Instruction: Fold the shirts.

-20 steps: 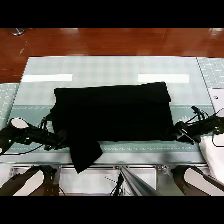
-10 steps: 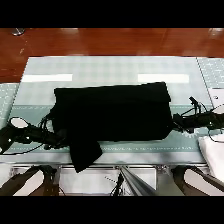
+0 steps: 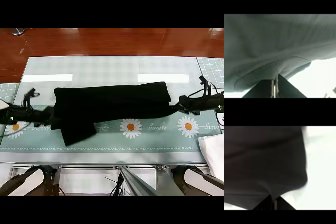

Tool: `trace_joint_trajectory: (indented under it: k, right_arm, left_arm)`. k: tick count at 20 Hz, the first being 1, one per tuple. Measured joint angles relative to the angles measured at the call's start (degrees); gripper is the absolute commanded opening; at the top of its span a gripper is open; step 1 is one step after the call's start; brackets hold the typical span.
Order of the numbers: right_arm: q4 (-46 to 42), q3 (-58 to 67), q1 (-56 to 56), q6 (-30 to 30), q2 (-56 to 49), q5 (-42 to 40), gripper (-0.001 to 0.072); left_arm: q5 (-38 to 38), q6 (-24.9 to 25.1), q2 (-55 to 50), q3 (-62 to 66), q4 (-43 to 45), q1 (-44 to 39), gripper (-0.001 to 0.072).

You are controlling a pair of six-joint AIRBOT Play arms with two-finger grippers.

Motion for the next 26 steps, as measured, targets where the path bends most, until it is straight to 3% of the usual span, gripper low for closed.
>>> trace_joint_trajectory:
  k: [7,13,19,20,21,22,26]
  right_arm:
    - [12.37,9.86,0.00,-3.48,-12.02,-2.56,0.0028]
    - [17.86,21.16,0.02,-3.82,-22.91,-1.81,0.0029]
    - [21.00,26.62,0.07,-3.28,-30.29,-1.25,0.0029]
    - [21.31,26.88,0.07,-3.26,-31.15,-1.20,0.0055]
    - [22.03,27.10,0.07,-3.23,-31.98,-1.22,0.0354]
    - [22.53,27.26,0.07,-3.19,-32.57,-1.27,0.0642]
    - [23.74,28.85,-0.76,-3.26,-33.31,0.28,0.0623]
  left_arm:
    - [3.23,1.75,-16.59,16.92,-6.62,-2.71,0.0020]
    - [1.33,0.35,-30.97,33.03,-7.76,-4.42,0.0020]
    - [0.85,-0.90,-38.49,41.44,-8.07,-4.68,0.0022]
    - [0.76,-0.94,-39.36,41.97,-8.02,-4.74,0.0144]
    - [0.57,-0.98,-40.13,42.29,-7.98,-4.83,0.0500]
    - [-0.04,-1.07,-40.76,42.53,-7.85,-4.98,0.0705]
    - [-4.48,-1.20,-41.44,44.28,-7.58,-4.15,0.0704]
